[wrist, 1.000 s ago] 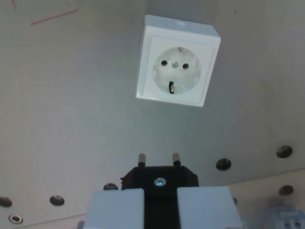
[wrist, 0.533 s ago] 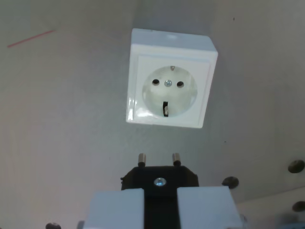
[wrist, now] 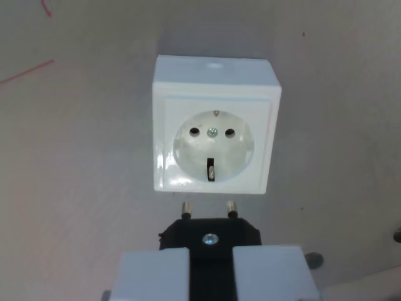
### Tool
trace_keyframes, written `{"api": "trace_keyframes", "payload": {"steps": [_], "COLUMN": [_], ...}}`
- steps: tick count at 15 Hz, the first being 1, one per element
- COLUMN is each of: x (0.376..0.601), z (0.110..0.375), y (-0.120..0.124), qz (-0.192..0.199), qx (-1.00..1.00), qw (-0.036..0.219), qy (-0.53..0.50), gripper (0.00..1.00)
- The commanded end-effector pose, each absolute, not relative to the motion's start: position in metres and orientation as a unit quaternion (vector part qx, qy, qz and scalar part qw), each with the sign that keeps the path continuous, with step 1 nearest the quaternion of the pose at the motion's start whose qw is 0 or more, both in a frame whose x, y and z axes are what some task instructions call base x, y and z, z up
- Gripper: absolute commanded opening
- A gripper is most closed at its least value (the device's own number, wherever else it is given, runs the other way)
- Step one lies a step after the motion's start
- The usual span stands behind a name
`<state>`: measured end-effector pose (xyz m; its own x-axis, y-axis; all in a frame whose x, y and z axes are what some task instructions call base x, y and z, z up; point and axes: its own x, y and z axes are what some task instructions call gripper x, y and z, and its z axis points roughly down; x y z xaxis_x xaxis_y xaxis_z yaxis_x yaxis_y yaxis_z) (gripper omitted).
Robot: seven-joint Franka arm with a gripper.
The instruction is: Move above the white socket
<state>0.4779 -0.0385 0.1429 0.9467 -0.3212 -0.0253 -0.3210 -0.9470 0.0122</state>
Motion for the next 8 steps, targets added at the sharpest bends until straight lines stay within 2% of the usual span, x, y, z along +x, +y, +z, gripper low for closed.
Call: {"api": "trace_keyframes", "payload": {"steps": [1, 8], "x": [0.475, 0.475], "z": [0.131, 0.121], "y": [-0.042, -0.046], "qz": [0.037, 0.035], "qx": [0.978, 0.98], "qw": [-0.018, -0.017], "qy": [-0.202, -0.197], "gripper": [0.0, 0.0]}}
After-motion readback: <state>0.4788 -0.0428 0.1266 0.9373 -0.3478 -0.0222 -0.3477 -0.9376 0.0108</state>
